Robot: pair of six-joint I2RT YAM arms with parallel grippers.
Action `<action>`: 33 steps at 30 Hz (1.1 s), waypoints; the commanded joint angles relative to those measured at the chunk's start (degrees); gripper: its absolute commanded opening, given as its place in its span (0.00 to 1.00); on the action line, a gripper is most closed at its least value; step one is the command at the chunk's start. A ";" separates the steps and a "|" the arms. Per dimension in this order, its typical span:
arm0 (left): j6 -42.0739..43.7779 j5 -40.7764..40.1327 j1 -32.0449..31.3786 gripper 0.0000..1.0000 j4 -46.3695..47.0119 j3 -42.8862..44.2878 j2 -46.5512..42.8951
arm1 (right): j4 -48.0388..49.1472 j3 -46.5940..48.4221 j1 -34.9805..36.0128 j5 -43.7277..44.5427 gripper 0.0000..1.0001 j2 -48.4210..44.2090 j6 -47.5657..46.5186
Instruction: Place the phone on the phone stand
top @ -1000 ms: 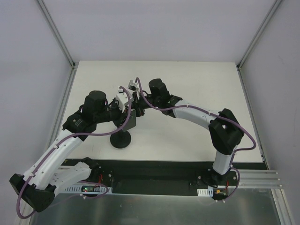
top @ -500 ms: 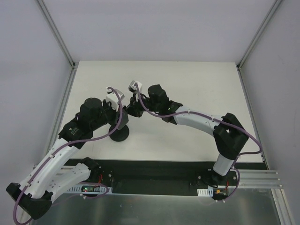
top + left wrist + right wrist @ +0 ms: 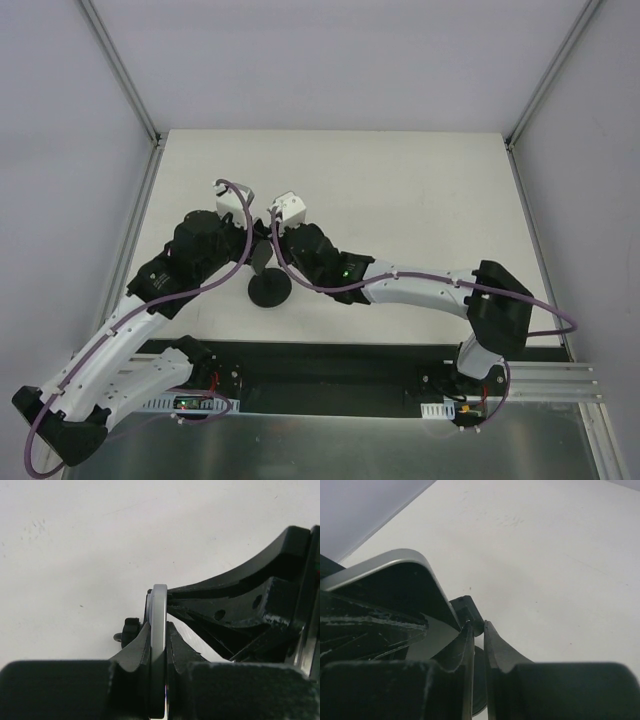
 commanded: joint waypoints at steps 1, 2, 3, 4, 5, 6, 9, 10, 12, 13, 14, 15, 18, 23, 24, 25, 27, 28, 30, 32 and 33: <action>1.96 -20.92 2.67 0.00 -0.51 1.10 1.85 | -0.11 2.34 4.44 19.28 0.01 -4.98 -0.04; 1.69 -21.45 2.59 0.00 -0.60 0.92 1.85 | 0.67 2.96 6.11 22.17 0.01 -4.45 -2.40; 1.26 -21.80 2.67 0.00 -0.51 1.00 2.11 | 1.38 3.05 6.99 23.50 0.01 -4.19 -3.73; 1.17 -21.89 2.67 0.00 -0.51 0.92 2.29 | 2.34 3.14 7.79 24.65 0.01 -4.01 -5.13; 0.90 -21.98 2.50 0.00 -0.51 0.92 2.38 | 4.01 3.40 9.19 26.92 0.01 -3.49 -7.93; 0.47 -22.16 2.58 0.00 -0.60 0.83 2.64 | 5.24 3.32 9.81 27.29 0.01 -3.31 -9.35; 0.02 -21.99 2.50 0.00 -0.51 1.01 3.08 | 13.40 -0.02 12.53 26.16 0.01 -3.92 -15.66; -0.07 -21.72 2.50 0.00 -0.51 1.09 3.17 | 15.51 -0.98 13.85 25.72 0.04 -4.62 -17.52; 0.11 -21.54 2.58 0.00 -0.51 1.53 3.87 | 20.88 -3.70 15.08 25.54 0.18 -5.50 -21.29; 0.11 -21.72 2.58 0.00 -0.51 1.62 4.13 | 22.72 -4.76 15.78 25.01 0.19 -6.55 -22.28; 0.11 -21.72 2.50 0.00 -0.51 1.80 4.40 | 26.14 -5.73 16.05 25.01 0.20 -7.17 -22.63; 0.20 -21.54 2.50 0.00 -0.51 1.97 4.40 | 27.48 -8.09 16.14 24.92 0.20 -7.78 -22.90; 0.55 -21.02 2.58 0.00 -0.42 2.41 4.05 | 33.54 -12.57 15.44 25.27 0.24 -10.42 -25.96; 1.69 -19.35 2.85 0.00 -0.34 2.68 2.56 | 34.43 -18.03 9.12 18.79 0.29 -14.81 -23.08; 1.95 -18.91 3.20 0.00 -0.16 2.68 2.21 | 33.91 -18.91 7.98 17.12 0.31 -15.52 -22.12; 2.22 -18.30 3.46 0.00 0.19 2.76 2.03 | 32.60 -19.97 5.62 13.88 0.32 -16.74 -20.46; 3.18 -15.93 5.04 0.00 1.24 3.02 0.54 | 31.10 -21.03 3.24 10.00 0.34 -17.89 -18.60; 3.71 -14.79 5.92 0.00 1.68 3.11 0.19 | 29.70 -21.38 0.70 6.67 0.35 -18.68 -17.64; 5.73 -11.01 8.37 0.00 3.79 3.38 -0.52 | 28.46 -22.26 -1.77 3.49 0.36 -19.13 -14.65; 9.58 -8.37 10.40 0.00 5.63 3.73 -0.61 | 27.05 -22.79 -5.47 -1.08 0.36 -19.30 -11.23; 10.99 -6.97 12.76 0.00 7.03 4.43 -0.35 | 26.96 -23.05 -6.70 -2.57 0.37 -19.30 -10.17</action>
